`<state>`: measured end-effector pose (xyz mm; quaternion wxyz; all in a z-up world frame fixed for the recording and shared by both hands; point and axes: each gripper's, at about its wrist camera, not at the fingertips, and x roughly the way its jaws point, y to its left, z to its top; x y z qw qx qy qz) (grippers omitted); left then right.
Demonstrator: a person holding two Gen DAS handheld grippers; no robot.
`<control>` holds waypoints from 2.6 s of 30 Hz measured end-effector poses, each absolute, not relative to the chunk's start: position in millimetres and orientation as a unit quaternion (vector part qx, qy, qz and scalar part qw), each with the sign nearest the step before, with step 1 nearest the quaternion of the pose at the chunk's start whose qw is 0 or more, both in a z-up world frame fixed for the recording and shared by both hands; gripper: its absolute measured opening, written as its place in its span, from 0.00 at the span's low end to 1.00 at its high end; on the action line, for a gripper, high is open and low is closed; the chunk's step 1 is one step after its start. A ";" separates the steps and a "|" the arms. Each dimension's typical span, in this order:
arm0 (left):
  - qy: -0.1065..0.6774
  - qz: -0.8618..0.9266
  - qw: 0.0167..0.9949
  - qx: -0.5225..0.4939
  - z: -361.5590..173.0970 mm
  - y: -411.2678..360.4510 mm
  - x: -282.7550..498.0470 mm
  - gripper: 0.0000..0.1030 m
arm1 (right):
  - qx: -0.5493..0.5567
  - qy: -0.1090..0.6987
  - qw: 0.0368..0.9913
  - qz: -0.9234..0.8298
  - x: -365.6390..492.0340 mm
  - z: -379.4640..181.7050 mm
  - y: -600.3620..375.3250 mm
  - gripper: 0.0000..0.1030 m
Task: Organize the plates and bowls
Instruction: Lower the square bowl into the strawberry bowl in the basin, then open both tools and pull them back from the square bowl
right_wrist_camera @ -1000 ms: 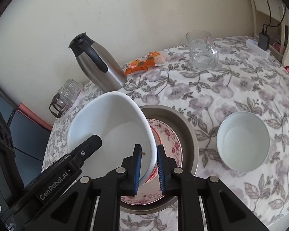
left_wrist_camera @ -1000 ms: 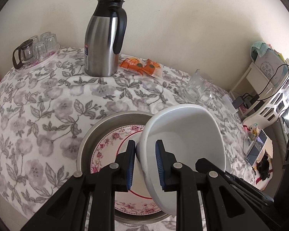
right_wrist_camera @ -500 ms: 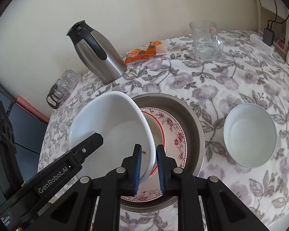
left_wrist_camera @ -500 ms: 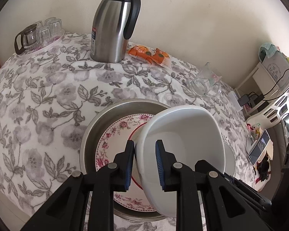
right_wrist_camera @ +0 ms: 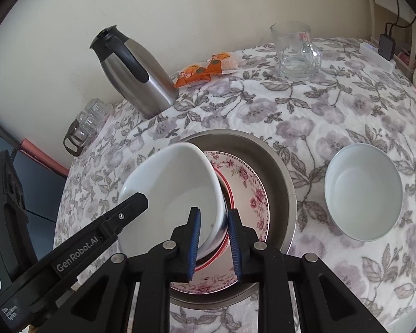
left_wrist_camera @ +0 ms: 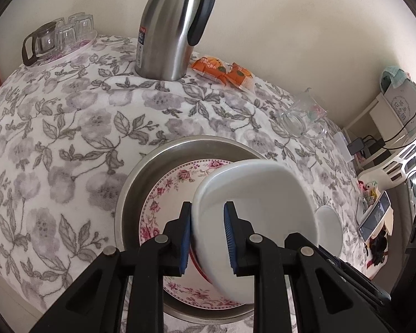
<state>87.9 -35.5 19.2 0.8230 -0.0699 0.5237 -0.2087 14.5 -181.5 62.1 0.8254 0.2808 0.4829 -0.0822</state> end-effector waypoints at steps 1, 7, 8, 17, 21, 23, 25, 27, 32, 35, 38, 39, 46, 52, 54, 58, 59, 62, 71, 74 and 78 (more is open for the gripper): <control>0.524 -0.211 0.822 -0.075 19.2 -34.3 88.5 0.21 | 0.282 0.482 0.826 -0.082 14.3 62.3 -182.1 0.23; 0.526 -0.211 0.821 -0.073 17.9 -35.3 88.6 0.21 | 0.286 0.480 0.825 -0.083 13.2 62.5 -184.8 0.23; 0.526 -0.211 0.821 -0.074 17.8 -35.3 88.6 0.21 | 0.288 0.479 0.825 -0.083 13.1 62.4 -185.4 0.23; 0.518 -0.216 0.824 -0.078 25.3 -32.0 88.8 0.21 | 0.300 0.475 0.823 -0.082 10.4 59.4 -192.1 0.26; 0.515 -0.216 0.826 -0.076 27.1 -32.6 88.6 0.21 | 0.306 0.476 0.820 -0.083 10.3 56.5 -194.9 0.28; 0.516 -0.215 0.826 -0.075 26.2 -33.0 88.5 0.21 | 0.306 0.477 0.820 -0.082 10.9 54.6 -194.8 0.28; 0.518 -0.215 0.825 -0.075 25.1 -33.5 88.7 0.21 | 0.309 0.479 0.818 -0.082 11.7 51.7 -194.9 0.28; 0.518 -0.214 0.825 -0.075 24.6 -33.3 88.8 0.21 | 0.311 0.479 0.817 -0.081 11.9 51.1 -195.0 0.28; 0.519 -0.214 0.824 -0.075 23.7 -33.4 88.9 0.21 | 0.318 0.482 0.813 -0.076 13.2 49.4 -194.1 0.29; 0.520 -0.214 0.824 -0.073 22.7 -33.6 88.9 0.21 | 0.340 0.483 0.804 -0.066 13.6 44.5 -194.8 0.30; 0.520 -0.214 0.824 -0.074 22.4 -33.9 88.8 0.21 | 0.346 0.482 0.802 -0.067 14.2 42.6 -194.4 0.31; 0.520 -0.214 0.823 -0.074 22.1 -33.7 88.7 0.21 | 0.345 0.482 0.803 -0.068 14.6 42.7 -194.0 0.31; 0.521 -0.213 0.823 -0.075 22.9 -33.3 89.1 0.22 | 0.339 0.482 0.805 -0.069 16.4 43.1 -192.6 0.31; 0.517 -0.214 0.825 -0.078 24.8 -32.2 88.3 0.23 | 0.317 0.485 0.811 -0.084 14.4 49.8 -193.3 0.31; 0.516 -0.212 0.826 -0.079 25.9 -30.9 87.6 0.24 | 0.310 0.483 0.814 -0.091 12.4 54.2 -194.9 0.31; 0.513 -0.208 0.829 -0.083 31.6 -26.4 87.6 0.25 | 0.305 0.473 0.821 -0.101 7.3 63.5 -199.9 0.31; 0.511 -0.206 0.830 -0.084 33.6 -24.9 87.5 0.29 | 0.304 0.471 0.822 -0.104 6.4 65.5 -200.6 0.31; 0.507 -0.198 0.834 -0.088 38.6 -21.0 88.1 0.37 | 0.294 0.468 0.826 -0.113 5.0 70.4 -200.7 0.41; 0.506 -0.161 0.845 -0.070 42.8 -15.8 88.9 0.59 | 0.255 0.473 0.835 -0.119 8.0 75.2 -191.6 0.70; 0.506 -0.148 0.848 -0.061 42.2 -14.9 89.8 0.63 | 0.249 0.475 0.835 -0.121 8.5 74.8 -190.1 0.77; 0.502 -0.130 0.854 -0.048 42.2 -12.0 91.2 0.82 | 0.238 0.478 0.836 -0.127 9.3 74.1 -188.5 0.84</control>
